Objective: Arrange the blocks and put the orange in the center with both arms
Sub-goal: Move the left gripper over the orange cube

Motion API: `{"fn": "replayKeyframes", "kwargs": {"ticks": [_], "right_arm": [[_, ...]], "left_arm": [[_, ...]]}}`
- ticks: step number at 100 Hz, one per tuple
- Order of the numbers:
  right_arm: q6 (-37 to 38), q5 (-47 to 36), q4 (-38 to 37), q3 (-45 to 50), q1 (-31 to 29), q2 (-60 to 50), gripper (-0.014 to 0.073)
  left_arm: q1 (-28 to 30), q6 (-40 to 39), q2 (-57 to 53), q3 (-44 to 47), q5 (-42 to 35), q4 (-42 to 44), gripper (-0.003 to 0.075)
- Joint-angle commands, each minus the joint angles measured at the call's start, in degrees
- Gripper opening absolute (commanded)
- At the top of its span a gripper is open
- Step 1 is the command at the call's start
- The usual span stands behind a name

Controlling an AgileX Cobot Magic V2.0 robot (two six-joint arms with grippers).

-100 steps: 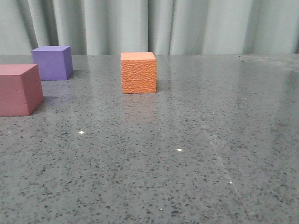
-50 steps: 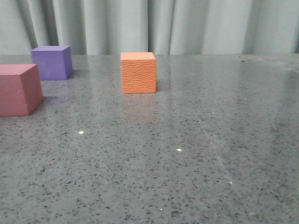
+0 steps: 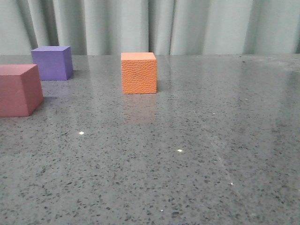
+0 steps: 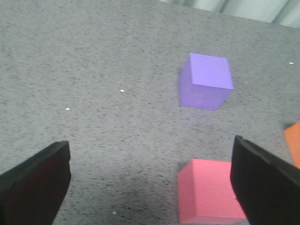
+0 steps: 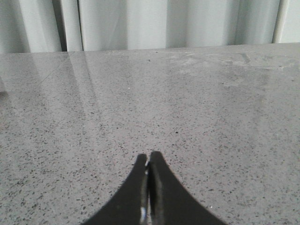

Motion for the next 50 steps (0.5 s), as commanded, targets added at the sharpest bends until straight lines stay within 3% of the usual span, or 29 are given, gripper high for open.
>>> {"fn": "replayKeyframes", "kwargs": {"ticks": [1,16,38,50], "right_arm": [[-0.5,-5.1,0.0,-0.8,-0.3,-1.1,-0.0067],[-0.5,-5.1,0.0,-0.8,-0.3,-1.1,-0.0067],[-0.5,-5.1,0.0,-0.8,-0.3,-1.1,-0.0067],[-0.5,-5.1,0.0,-0.8,-0.3,-1.1,-0.0067]], "left_arm": [[0.0,5.4,-0.4,-2.2,-3.5,-6.2,0.0651],[-0.3,12.6,-0.2,-3.2,-3.6,-15.5,0.0651],[-7.2,12.2,3.5,-9.4,-1.9,-15.5,0.0643],[-14.3,6.9,7.7,-13.2,-3.1,-10.7,0.062]]}}
